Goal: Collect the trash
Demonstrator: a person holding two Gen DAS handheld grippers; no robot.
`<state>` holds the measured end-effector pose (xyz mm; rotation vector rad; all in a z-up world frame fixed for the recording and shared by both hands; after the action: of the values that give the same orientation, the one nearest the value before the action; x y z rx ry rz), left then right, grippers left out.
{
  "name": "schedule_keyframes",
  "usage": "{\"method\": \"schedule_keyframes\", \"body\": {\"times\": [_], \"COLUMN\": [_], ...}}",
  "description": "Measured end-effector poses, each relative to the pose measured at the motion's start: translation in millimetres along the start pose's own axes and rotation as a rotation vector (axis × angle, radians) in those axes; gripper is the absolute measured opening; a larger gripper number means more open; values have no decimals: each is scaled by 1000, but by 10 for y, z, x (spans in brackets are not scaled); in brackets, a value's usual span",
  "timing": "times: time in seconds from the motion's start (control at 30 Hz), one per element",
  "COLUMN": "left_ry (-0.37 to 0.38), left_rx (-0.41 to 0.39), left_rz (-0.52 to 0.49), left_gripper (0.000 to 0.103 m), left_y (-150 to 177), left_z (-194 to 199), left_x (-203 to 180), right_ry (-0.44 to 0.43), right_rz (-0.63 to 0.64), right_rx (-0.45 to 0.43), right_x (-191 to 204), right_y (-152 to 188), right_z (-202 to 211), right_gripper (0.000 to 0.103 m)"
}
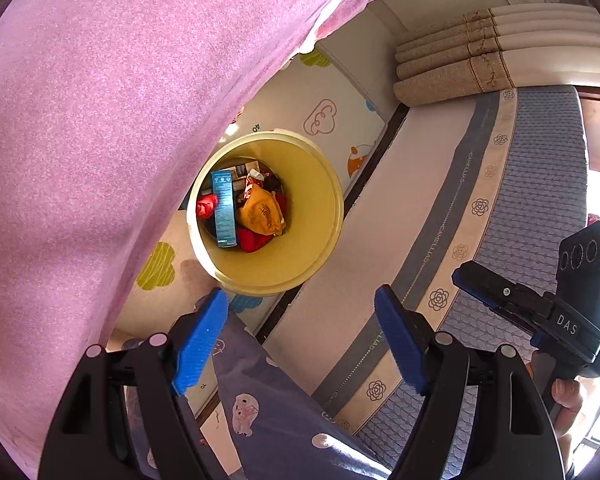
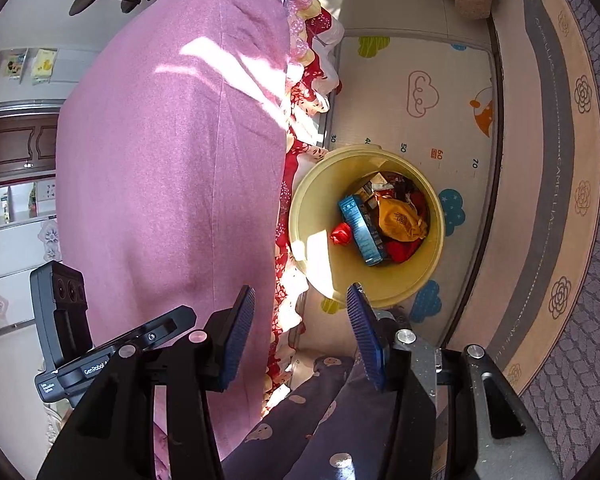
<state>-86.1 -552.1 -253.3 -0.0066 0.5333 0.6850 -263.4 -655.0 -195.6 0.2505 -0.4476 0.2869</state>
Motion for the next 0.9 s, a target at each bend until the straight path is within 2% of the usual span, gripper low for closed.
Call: {"method": "schedule_keyframes", "body": {"times": [0.23, 0.47, 0.67, 0.9], "left_ry": [33, 75, 93, 114], "left_rx": [-65, -169, -262, -358], "left_rz": [34, 117, 214, 332], "left_gripper": [76, 76, 76, 76], "left_y": [96, 271, 553, 1004], "left_z": [298, 760, 1193, 1651], "left_x": [156, 541, 1083, 1815], "right_ry": [6, 19, 28, 31], "right_rz": [64, 203, 345, 486], "right_rx": [13, 54, 108, 179], "right_x": [309, 941, 1619, 2375], "right_y": [55, 274, 645, 1288], "right_z": [-21, -196, -469, -878], "right_gripper": [48, 48, 48, 48]}}
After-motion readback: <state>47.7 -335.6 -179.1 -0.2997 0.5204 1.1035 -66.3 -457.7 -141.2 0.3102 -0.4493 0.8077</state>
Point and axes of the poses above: each gripper's, at about its wrist camera, not at the fingertips, and z roughly against the way its jaws point, x to its left, y to its underside, the point moved 6 cm from there along -z, roughly the way its jaws point, and after that the axes turned 3 degrees about -z, right-handed, at the moved point
